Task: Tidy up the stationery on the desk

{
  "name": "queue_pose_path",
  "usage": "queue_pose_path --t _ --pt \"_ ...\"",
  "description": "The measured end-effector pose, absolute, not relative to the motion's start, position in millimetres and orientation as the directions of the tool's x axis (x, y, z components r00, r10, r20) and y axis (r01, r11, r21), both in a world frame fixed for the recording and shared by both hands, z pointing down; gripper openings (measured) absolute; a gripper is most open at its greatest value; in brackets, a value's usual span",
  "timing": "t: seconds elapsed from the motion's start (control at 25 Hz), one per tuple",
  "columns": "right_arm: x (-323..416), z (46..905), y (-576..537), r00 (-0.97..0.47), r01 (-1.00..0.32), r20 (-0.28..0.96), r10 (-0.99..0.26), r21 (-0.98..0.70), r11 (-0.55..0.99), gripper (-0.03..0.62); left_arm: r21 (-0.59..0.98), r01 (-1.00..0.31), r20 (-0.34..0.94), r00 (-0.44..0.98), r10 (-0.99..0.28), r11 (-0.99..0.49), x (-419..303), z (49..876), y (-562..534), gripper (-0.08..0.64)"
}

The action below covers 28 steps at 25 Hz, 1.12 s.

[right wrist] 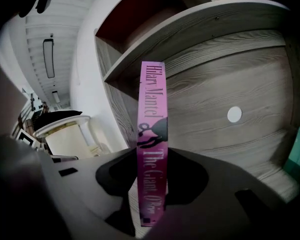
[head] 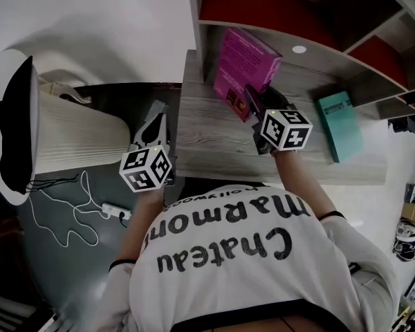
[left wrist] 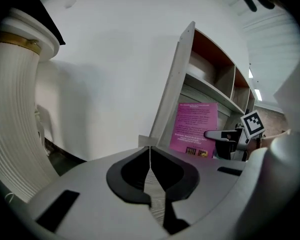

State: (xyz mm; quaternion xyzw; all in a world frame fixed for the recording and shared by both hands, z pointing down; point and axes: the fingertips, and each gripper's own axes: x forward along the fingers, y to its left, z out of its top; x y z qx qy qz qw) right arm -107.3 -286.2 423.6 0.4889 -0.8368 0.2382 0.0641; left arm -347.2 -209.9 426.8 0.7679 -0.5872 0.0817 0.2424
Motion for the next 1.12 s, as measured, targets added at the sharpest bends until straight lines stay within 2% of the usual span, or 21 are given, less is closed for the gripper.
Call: queue_pose_path --t 0.28,0.56,0.88,1.12 --pt "-129 423 -306 -0.384 -0.912 0.329 -0.863 -0.279 0.299 0.144 0.277 -0.927 0.409 0.352 -0.842 -0.252 -373 434 -230 0.021" --pt "-151 428 -317 -0.326 -0.934 0.324 -0.888 -0.258 0.249 0.144 0.275 -0.927 0.424 0.355 -0.833 -0.255 -396 440 -236 0.021" --pt "-168 424 -319 -0.351 -0.935 0.317 -0.881 -0.161 0.315 0.147 0.274 -0.924 0.423 0.365 -0.83 -0.267 -399 442 -243 0.021" --pt "-181 427 -309 -0.401 -0.916 0.329 -0.855 -0.16 0.368 0.152 0.28 -0.924 0.425 0.361 -0.83 -0.259 -400 445 -242 0.021"
